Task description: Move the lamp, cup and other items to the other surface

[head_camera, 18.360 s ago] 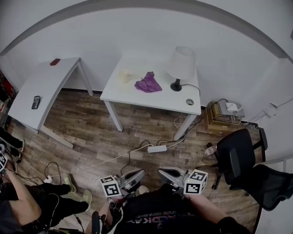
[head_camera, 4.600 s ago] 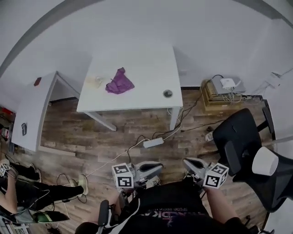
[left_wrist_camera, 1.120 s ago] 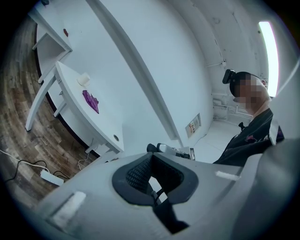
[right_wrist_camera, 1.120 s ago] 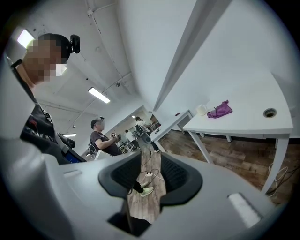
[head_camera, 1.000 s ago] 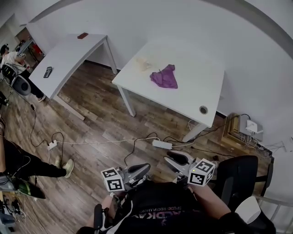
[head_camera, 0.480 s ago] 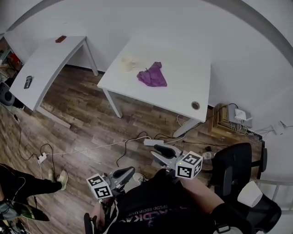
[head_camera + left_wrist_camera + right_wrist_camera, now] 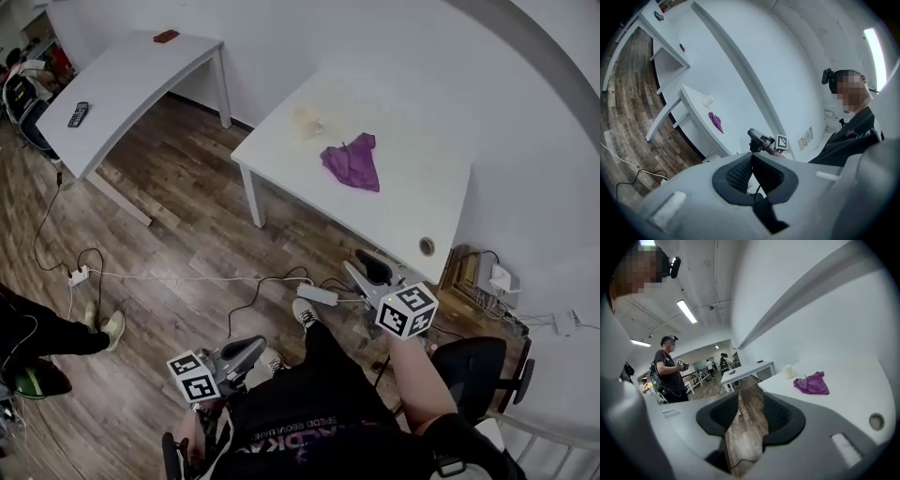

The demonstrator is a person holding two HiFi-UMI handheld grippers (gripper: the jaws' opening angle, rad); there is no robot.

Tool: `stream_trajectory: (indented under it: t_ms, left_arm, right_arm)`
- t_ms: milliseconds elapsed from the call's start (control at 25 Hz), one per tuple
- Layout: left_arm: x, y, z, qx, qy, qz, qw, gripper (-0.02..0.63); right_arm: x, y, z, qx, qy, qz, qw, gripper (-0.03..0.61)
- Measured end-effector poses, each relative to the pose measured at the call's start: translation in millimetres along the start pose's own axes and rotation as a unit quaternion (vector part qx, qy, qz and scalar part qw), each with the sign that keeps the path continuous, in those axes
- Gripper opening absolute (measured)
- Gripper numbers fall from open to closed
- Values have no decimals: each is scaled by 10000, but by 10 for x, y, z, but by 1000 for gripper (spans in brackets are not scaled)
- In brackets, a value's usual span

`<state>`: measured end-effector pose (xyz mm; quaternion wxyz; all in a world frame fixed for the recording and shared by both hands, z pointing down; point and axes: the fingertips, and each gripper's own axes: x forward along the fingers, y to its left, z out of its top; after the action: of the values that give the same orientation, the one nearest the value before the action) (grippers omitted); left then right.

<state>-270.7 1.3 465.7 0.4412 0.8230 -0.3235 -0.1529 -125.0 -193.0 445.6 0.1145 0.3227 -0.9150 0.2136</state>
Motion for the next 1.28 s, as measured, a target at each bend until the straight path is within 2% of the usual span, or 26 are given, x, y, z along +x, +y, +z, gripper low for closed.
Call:
stream_trajectory:
  t_ms: [320, 480, 640, 800, 1080, 1280]
  left_arm:
    - [349, 124, 486, 237, -398, 394, 9981, 2]
    - [472, 215, 611, 281, -612, 675, 9954, 2]
    - [451, 324, 667, 143, -896, 1040, 9904, 2]
    - [482, 396, 657, 18, -1104, 1285, 9855, 2]
    - [586, 510, 622, -178, -1266, 1532, 9799, 2]
    - [680, 579, 619, -254, -1258, 1556, 9794, 2]
  right_arm:
    - [693, -1338, 293, -290, 477, -611, 9966, 178]
    - [1132, -1930, 258, -209, 865, -739, 9933, 190]
    - [1599, -2407, 202, 97, 1247, -777, 9891, 202]
    - [1988, -2712, 136, 30, 1688, -883, 9817, 224]
    - [2490, -2983, 45, -252, 2186, -1023, 9701, 250]
    - [2655, -3105, -79, -142, 2437, -1055, 9640, 265]
